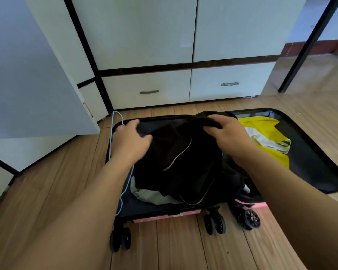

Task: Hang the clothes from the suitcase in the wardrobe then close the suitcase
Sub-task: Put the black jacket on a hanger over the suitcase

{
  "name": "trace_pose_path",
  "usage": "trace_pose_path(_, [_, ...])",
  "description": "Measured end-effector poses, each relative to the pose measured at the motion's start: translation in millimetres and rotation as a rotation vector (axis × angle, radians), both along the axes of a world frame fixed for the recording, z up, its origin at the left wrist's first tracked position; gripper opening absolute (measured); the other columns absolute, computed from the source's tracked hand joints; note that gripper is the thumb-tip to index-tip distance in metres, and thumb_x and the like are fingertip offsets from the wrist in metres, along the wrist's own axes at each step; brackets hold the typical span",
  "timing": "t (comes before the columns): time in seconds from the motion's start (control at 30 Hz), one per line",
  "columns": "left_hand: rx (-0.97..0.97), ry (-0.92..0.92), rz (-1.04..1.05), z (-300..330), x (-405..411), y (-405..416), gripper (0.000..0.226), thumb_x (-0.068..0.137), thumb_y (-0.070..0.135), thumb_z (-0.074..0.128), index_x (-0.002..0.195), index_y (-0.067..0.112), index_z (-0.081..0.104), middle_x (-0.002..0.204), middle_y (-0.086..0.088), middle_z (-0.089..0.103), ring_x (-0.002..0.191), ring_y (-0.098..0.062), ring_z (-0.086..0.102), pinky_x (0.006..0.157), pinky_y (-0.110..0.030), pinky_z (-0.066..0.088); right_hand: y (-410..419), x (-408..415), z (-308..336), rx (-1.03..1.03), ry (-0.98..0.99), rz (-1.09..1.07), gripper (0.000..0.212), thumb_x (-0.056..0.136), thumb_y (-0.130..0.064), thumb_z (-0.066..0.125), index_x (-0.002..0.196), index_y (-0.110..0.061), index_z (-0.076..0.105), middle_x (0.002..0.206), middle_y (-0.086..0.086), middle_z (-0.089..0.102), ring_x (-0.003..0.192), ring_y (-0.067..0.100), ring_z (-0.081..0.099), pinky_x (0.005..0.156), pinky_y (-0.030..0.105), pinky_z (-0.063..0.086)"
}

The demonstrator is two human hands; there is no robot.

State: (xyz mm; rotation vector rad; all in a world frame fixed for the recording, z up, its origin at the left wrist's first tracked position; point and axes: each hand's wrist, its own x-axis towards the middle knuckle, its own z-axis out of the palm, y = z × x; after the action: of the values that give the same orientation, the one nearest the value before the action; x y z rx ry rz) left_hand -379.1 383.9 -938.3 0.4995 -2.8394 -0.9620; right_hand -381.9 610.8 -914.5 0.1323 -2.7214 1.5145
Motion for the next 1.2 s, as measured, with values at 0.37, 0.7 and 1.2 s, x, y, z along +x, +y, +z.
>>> trace_pose_path(0.37, [0.058,0.060,-0.142,-5.3,-6.7,42.6,0.016,0.094,0.020,0.053,0.101,0.019,0.068,0.102,-0.002,0.066,0.095,-0.019,0.057,0.069,-0.023,0.037,17.0,-1.3,41.9,-1.196,-0.158,-0.354,0.023,0.086,-0.011,0.042,0.064,-0.013,0.049,0.060,0.002,0.052,0.058,0.019,0.053,0.059,0.025,0.042])
trace_pose_path(0.7, [1.221,-0.132,0.202,11.4,-22.3,81.5,0.027,0.097,0.003,0.040,0.081,0.011,0.061,0.080,-0.012,0.062,0.067,-0.023,0.058,0.064,-0.032,0.051,34.8,-3.2,-18.0,0.119,0.280,-0.272,0.026,0.072,0.002,0.051,0.086,-0.016,0.063,0.091,0.004,0.063,0.087,0.021,0.059,0.074,0.023,0.042])
trace_pose_path(1.2, [0.111,0.105,-0.256,-0.1,-29.3,88.8,0.070,0.064,0.052,0.078,0.125,0.027,0.055,0.126,0.000,0.050,0.119,-0.017,0.047,0.099,-0.029,0.039,42.6,-19.8,-44.3,0.467,0.104,-0.040,0.021,0.083,-0.022,0.068,0.104,-0.020,0.069,0.098,0.002,0.068,0.096,0.020,0.059,0.079,0.030,0.043])
